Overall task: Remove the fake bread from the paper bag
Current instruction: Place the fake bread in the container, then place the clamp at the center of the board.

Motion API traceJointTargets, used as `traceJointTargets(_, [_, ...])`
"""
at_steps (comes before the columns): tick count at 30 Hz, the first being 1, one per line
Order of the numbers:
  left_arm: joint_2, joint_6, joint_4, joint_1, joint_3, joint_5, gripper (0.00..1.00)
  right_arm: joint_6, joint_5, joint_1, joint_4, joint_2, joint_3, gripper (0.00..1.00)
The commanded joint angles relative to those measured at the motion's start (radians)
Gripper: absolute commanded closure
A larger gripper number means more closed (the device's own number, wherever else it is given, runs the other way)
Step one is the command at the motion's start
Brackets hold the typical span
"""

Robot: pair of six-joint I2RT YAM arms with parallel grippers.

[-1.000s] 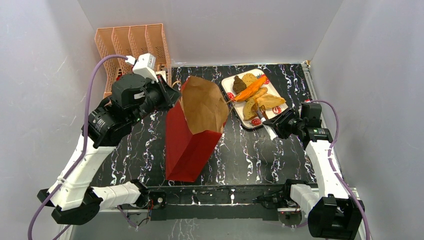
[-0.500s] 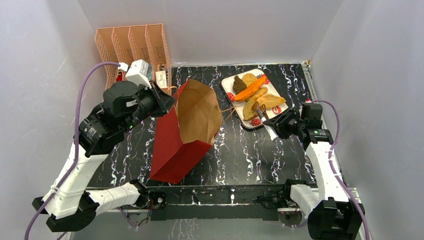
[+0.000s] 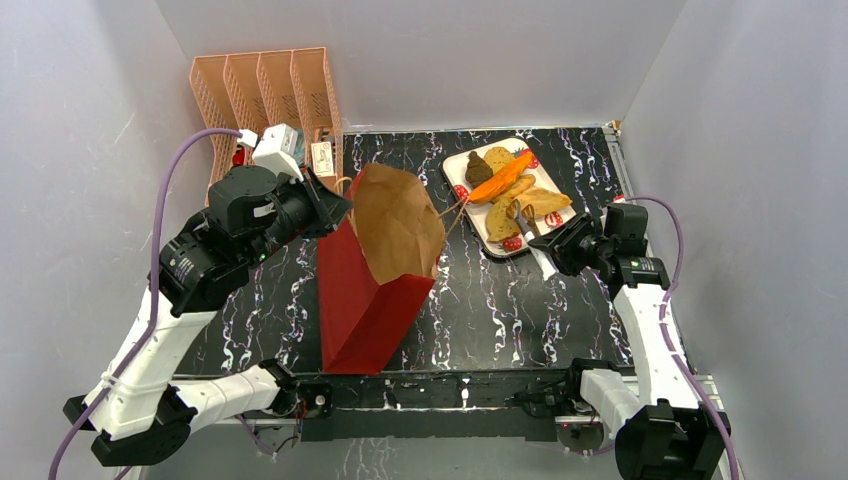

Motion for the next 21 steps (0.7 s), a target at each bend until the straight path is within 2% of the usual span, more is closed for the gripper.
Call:
traceJointTargets(1, [-0.016, 0.006, 0.016, 0.006, 0.005, 0.012, 1.0, -0.007, 0.008, -0.006, 0.044, -0.029, 0.071, 0.68])
traceJointTargets(14, [-0.018, 0.028, 0.051, 0.006, -0.021, 0.03, 1.0, 0.006, 0.031, -0.005, 0.052, -0.044, 0.101, 0.69])
traceJointTargets(21, [-0.015, 0.041, 0.065, 0.006, -0.028, 0.036, 1.0, 0.006, 0.043, -0.006, 0.057, -0.044, 0.143, 0.76])
